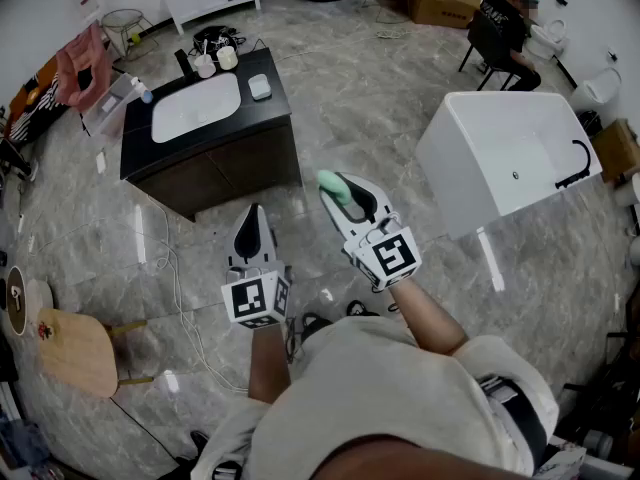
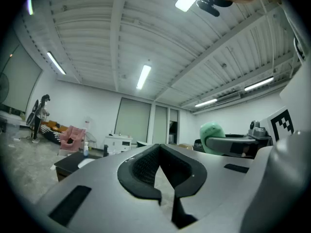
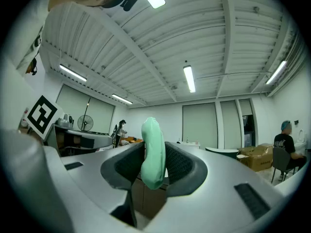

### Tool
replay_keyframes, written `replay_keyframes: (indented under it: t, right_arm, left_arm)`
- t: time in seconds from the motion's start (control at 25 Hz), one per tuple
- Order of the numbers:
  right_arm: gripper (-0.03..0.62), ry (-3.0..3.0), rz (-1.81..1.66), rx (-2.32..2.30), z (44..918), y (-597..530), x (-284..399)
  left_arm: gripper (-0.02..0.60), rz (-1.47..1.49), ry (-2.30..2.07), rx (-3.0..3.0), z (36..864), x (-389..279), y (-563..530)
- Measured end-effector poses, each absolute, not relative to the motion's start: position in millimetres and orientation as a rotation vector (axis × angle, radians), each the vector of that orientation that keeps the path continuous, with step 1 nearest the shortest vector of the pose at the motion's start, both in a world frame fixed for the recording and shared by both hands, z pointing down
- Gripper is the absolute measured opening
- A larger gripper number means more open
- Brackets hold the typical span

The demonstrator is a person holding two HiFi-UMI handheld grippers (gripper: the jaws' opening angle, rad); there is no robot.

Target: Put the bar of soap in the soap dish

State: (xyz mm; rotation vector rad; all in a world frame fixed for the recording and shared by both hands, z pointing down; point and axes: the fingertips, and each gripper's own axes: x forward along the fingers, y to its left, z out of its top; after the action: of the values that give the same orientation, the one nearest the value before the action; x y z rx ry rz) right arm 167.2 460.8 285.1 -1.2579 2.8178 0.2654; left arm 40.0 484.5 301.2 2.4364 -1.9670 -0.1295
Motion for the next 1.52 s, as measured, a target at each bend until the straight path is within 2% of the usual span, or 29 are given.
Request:
replay_keyframes:
  t: [0.72,1.52]
  right_arm:
    - [0.127,2.821,0.158,-1.272,312,477,108]
    - [0.126,2.81,0.162,-1.252,314,359,102]
  left_arm:
    - [0.017,-0.042,-1.85,2.462,333,-7,506]
    - [0.017,0.019,-1.822,2.477,339,-13,393]
